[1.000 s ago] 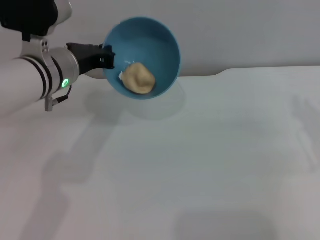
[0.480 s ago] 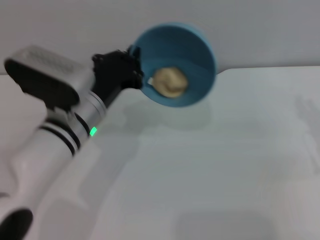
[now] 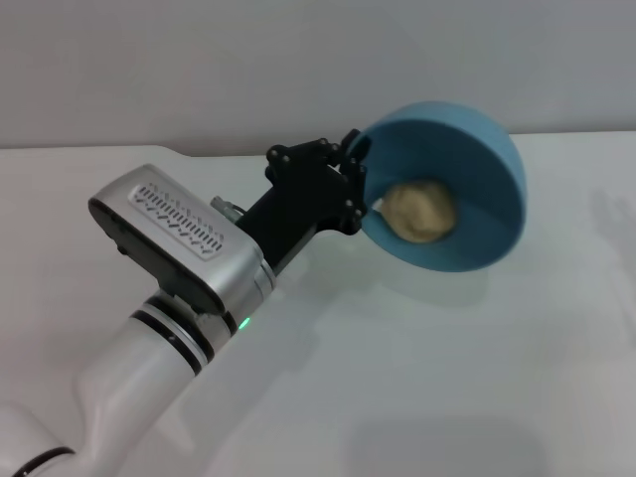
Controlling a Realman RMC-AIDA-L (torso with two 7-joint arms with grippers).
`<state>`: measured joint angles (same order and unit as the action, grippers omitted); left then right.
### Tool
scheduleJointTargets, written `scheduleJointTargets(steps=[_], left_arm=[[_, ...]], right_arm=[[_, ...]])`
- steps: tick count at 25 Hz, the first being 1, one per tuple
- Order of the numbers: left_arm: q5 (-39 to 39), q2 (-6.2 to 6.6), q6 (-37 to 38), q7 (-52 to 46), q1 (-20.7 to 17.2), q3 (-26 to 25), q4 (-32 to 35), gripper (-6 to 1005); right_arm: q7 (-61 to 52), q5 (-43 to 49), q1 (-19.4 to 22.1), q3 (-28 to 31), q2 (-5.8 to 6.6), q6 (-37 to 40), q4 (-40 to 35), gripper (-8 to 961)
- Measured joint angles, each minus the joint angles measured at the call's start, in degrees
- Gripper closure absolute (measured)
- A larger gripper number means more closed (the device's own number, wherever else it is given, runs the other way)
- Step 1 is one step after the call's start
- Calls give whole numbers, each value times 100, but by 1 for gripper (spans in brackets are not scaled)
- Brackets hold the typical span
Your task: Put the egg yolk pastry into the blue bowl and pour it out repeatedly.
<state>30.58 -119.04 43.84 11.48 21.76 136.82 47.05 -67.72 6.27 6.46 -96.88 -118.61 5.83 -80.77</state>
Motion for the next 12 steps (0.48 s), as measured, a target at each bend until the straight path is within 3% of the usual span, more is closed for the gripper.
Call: scheduleJointTargets(steps=[4, 7, 12], left_arm=[[587, -3, 336, 116, 77, 236, -100, 1000], [1512, -4, 705, 605, 220, 477, -180, 1000], [2158, -5, 1068, 1058, 473, 808, -290, 1000]], right_arm=[[-23, -10, 68, 8, -7, 250, 101, 553], [-40, -17, 108, 12, -13, 451, 161, 553], [-43, -16, 110, 12, -14, 528, 175, 553]])
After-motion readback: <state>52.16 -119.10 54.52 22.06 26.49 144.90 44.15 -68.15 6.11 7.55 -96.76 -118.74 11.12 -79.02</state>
